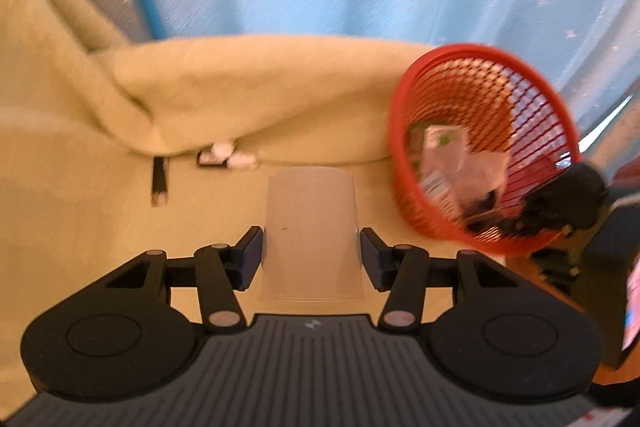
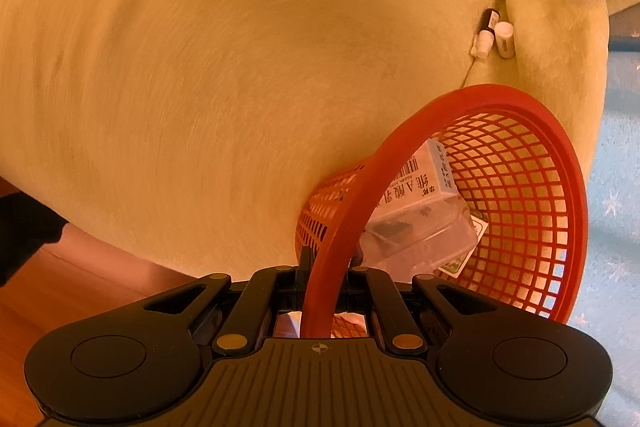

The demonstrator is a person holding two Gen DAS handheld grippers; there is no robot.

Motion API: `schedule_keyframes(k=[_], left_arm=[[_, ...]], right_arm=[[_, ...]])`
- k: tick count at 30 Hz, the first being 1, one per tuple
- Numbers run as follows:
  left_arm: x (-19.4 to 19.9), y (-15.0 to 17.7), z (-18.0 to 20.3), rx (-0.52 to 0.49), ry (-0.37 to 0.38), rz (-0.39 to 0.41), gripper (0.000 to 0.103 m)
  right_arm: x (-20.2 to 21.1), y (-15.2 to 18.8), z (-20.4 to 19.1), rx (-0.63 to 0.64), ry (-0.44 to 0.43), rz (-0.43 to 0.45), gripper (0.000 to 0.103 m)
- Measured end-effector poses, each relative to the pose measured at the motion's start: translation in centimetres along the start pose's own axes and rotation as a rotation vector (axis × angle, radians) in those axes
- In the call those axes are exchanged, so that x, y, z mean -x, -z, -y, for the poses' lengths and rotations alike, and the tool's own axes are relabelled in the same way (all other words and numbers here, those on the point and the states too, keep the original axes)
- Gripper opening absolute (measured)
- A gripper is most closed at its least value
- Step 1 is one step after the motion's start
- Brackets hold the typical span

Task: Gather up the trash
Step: 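Carry the clear cup into the wastebasket and release it while the right tool holds the basket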

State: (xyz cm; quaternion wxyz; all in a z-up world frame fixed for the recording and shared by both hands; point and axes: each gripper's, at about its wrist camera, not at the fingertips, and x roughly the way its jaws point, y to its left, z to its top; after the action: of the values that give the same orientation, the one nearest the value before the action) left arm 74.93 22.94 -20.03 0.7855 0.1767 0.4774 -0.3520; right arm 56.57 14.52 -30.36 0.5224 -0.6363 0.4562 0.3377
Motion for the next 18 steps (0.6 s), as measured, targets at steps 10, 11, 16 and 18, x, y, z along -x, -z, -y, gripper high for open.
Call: schedule_keyframes(k=[10,11,16,18], left_arm=[[0.2,-4.5,5.3,-0.126,0.097,0.038,0.047],[0.1,-4.9,5.8,-0.135,0.106,0.041,0.047],[-0.8,-6.6,8.0,-0.169,0.148,0.040,0.047],[-1.1,-7.1,8.7,-0.184,0.160,0.039,0.047]], right_arm=[[-0.1,0.2,-0.7,0.033,0.023,0.009,0.002],[-0.1,0.2,-0.6,0.032,0.023,0.010,0.002],[-0.1,0.4,-0.7,0.025,0.022,0.016,0.002],[-0.1,0.5,-0.7,0.024,0.022,0.019,0.002]])
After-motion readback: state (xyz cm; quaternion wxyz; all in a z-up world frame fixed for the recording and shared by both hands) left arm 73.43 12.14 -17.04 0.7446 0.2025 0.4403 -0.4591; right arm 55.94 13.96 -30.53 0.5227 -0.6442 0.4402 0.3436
